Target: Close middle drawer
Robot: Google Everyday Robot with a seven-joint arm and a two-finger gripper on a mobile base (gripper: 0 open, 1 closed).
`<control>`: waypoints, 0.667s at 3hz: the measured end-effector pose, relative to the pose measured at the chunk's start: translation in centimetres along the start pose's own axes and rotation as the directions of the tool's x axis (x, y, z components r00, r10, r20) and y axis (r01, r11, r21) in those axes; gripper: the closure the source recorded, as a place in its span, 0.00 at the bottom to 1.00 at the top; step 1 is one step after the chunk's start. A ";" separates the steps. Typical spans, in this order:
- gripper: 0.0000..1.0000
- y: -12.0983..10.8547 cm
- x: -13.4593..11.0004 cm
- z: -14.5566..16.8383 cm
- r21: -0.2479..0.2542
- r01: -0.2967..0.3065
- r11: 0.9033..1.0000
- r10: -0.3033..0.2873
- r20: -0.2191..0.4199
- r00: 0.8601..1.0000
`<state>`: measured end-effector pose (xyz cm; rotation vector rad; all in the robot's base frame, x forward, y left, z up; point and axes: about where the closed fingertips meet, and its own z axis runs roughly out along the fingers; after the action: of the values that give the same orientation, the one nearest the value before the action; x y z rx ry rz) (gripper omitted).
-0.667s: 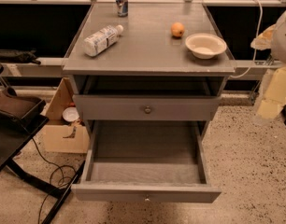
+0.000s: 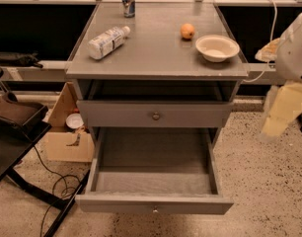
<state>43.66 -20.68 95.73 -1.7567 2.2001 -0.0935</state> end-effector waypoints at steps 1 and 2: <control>0.00 2.1 1.1 3.9 0.006 0.036 0.999 -0.036 0.005 0.999; 0.00 6.8 3.4 10.3 0.011 0.059 0.998 -0.059 0.046 0.997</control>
Offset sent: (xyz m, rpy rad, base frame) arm -0.0813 -0.0105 -0.2567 0.0585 0.0322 0.0679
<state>39.62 -20.77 83.60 -1.8008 2.1122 -0.0756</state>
